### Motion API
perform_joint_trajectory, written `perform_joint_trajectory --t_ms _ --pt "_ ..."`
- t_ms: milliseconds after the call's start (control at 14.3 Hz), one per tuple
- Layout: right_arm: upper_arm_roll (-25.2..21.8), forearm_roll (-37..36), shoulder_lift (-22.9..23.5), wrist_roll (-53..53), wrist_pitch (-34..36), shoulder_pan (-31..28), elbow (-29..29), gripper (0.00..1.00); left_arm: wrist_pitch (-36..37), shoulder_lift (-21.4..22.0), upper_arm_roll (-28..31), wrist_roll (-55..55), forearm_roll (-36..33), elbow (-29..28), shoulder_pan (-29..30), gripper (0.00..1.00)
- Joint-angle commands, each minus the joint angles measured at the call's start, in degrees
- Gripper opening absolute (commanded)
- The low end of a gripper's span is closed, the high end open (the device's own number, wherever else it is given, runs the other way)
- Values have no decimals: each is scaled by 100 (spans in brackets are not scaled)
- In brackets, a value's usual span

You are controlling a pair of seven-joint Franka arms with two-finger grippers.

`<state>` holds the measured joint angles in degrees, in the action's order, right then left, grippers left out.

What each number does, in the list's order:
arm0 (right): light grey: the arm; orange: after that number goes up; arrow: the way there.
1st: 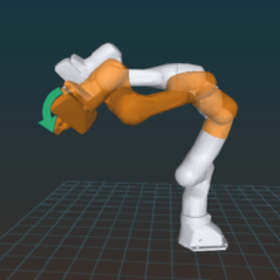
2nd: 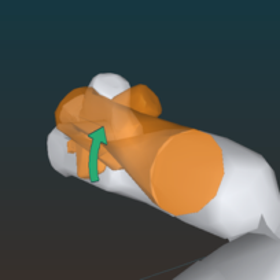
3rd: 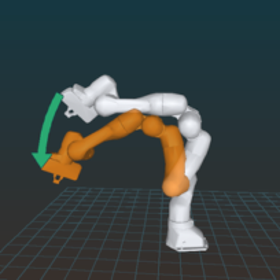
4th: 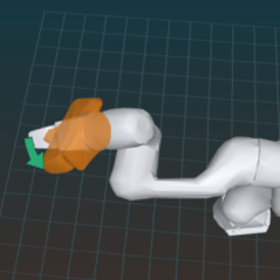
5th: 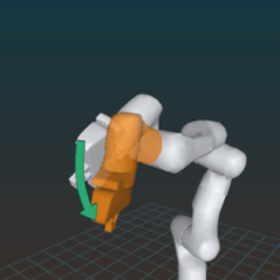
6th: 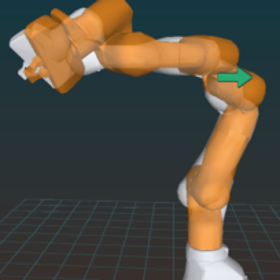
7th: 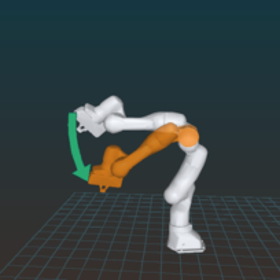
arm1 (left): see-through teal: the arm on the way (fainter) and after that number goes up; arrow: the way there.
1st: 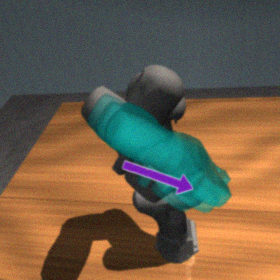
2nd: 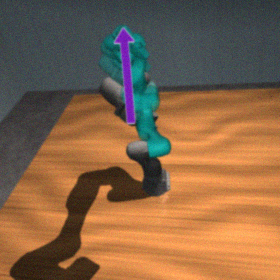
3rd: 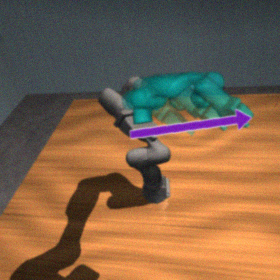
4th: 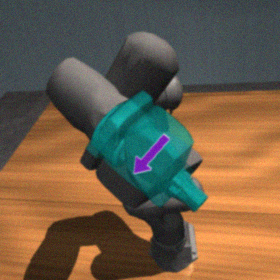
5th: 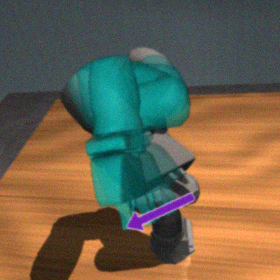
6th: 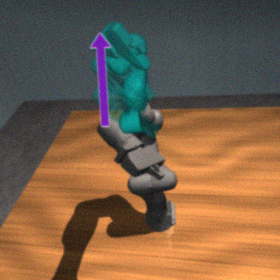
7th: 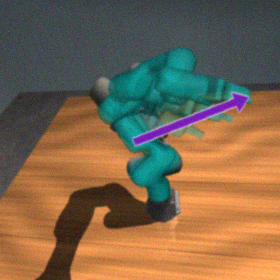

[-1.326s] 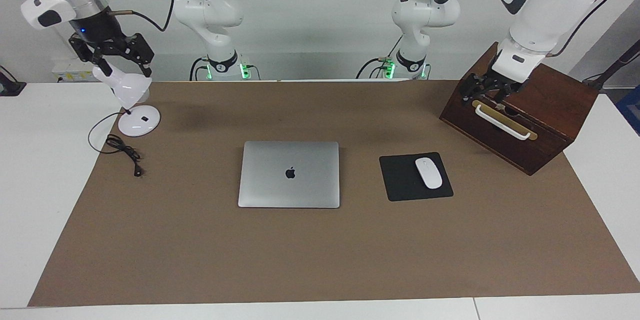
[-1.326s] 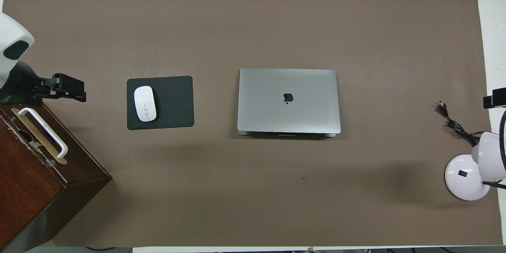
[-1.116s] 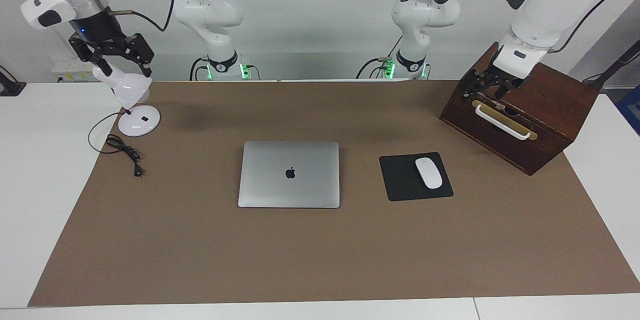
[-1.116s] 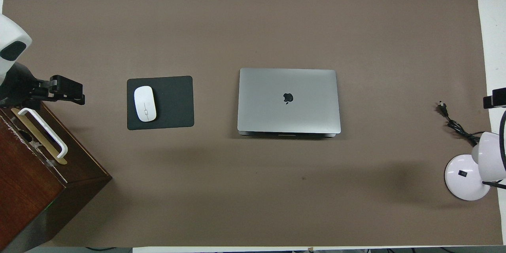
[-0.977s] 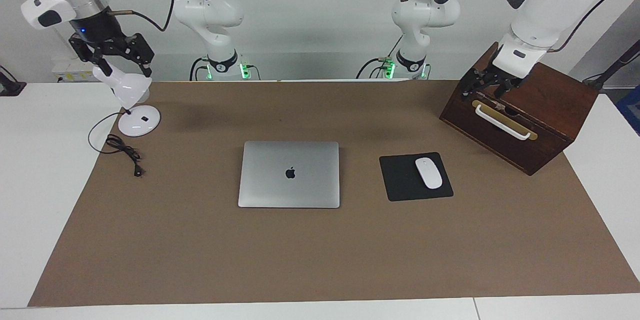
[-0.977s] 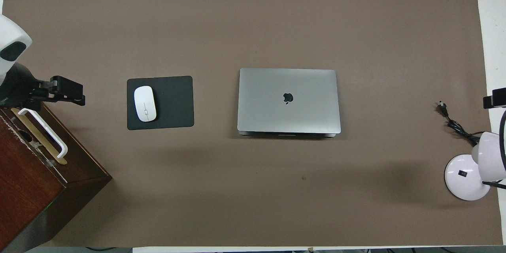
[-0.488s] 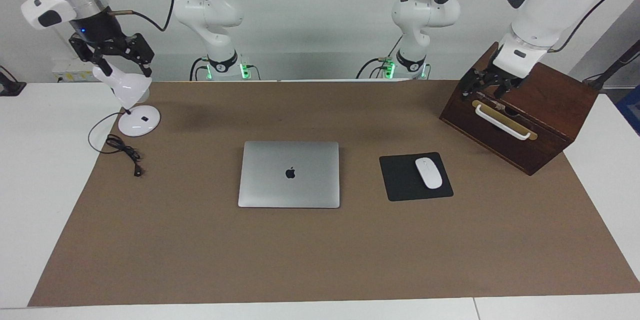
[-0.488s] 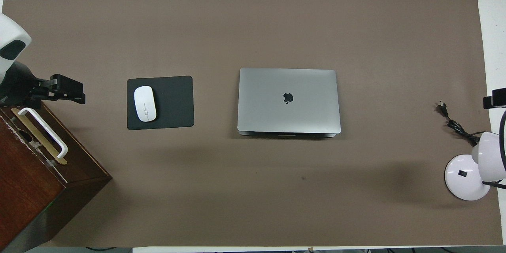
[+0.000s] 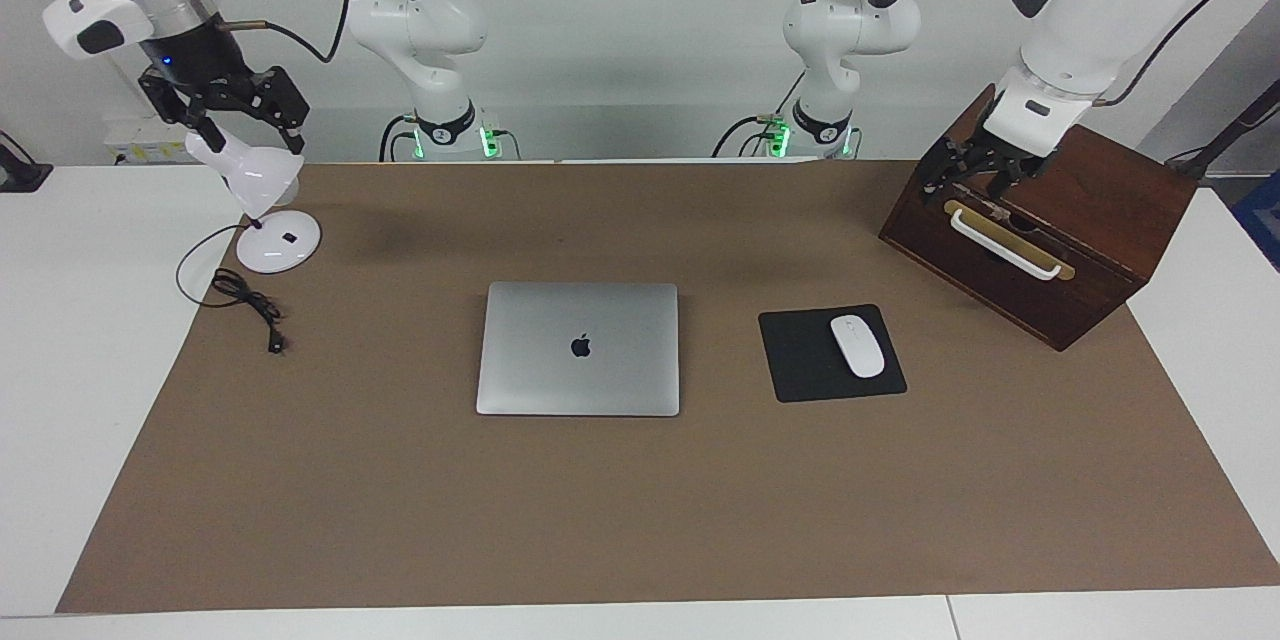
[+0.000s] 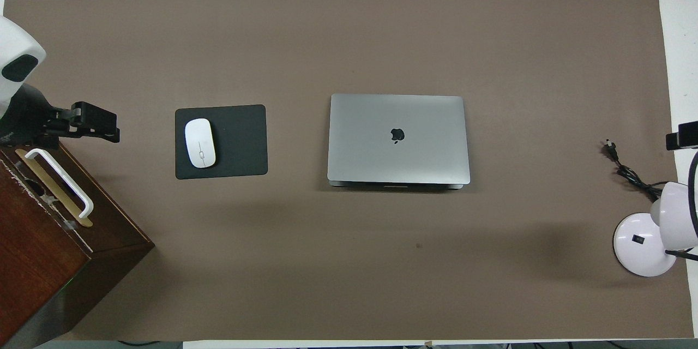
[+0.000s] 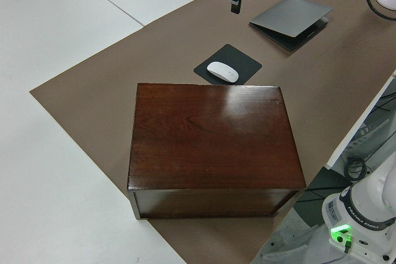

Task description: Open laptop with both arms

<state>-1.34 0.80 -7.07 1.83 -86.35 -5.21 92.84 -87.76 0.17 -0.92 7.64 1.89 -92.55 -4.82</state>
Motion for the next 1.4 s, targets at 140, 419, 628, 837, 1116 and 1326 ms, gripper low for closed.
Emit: perform_joint_trajectory --t_ms 140,419,628,837,1116,1326 --pt "73 -10 -14 124 -609 -112 59 100 5 -70 65 -8 48 124 -71 100" --pt "73 112 328 107 -1558 -112 112 99 -83 -78 74 219 48 132 -71 100" --pt "73 402 618 98 -2121 -121 164 99 -92 -61 65 422 57 89 -89 41" --pt "73 727 786 63 -2657 -112 365 99 -293 193 -14 1411 48 -165 -203 0" --pt "73 1613 689 -78 -3694 -77 1147 99 -478 440 -31 2232 179 -631 -265 0" --pt "82 2396 646 -69 -4274 -24 1560 99 -898 685 -31 2758 732 -1193 -265 0"
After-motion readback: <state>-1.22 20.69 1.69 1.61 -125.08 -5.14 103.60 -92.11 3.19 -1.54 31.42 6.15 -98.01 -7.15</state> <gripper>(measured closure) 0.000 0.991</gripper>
